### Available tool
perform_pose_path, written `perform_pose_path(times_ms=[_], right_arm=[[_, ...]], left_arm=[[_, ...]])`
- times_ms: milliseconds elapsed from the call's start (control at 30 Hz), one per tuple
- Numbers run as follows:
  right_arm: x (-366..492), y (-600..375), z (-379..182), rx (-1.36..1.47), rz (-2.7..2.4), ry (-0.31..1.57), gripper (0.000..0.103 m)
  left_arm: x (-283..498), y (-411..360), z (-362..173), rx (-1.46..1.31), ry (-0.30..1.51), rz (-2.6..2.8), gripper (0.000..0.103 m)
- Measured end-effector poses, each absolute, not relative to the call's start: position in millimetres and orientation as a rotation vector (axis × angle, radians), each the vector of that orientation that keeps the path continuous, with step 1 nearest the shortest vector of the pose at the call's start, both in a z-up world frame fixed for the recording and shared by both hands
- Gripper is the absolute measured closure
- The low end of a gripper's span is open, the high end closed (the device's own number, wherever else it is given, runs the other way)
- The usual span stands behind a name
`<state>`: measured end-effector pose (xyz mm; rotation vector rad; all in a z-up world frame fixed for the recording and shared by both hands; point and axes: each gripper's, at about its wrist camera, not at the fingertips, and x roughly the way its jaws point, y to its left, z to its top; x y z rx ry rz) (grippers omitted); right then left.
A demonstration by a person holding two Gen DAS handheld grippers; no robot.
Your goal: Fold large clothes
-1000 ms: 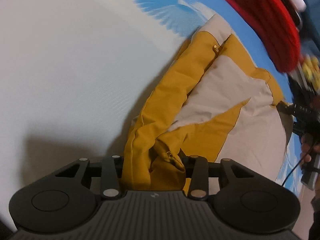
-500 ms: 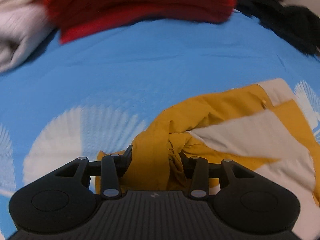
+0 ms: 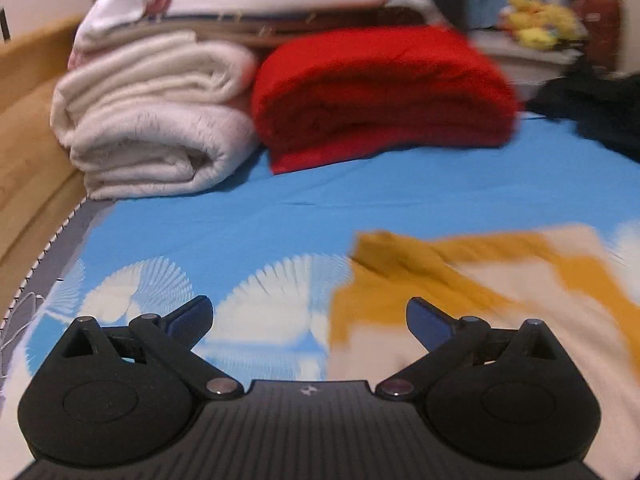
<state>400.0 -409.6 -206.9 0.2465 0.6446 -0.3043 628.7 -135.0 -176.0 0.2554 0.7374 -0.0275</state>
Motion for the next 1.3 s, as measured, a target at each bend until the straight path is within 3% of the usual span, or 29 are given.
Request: perform_pose_path(times_ms=[167,400,1300], right_arm=[[377.0,-362.8,-158.7,0.120,-0.261,0.644,0.010],[331.6,-325.1,-138.9,0.137,-0.224,0.695,0.010],[337.1,-316.1,-146.6,0.146,-0.251,0.732,0.010]], left_arm=[[486.0,-140.9,-121.6,0.180,0.722,-0.086,0.000],[385.3,-142.6,-103.8,0.155,0.791,-0.096,0.000],[388.7,-145.4,-107.4,0.153,0.817,-0.099,0.000]])
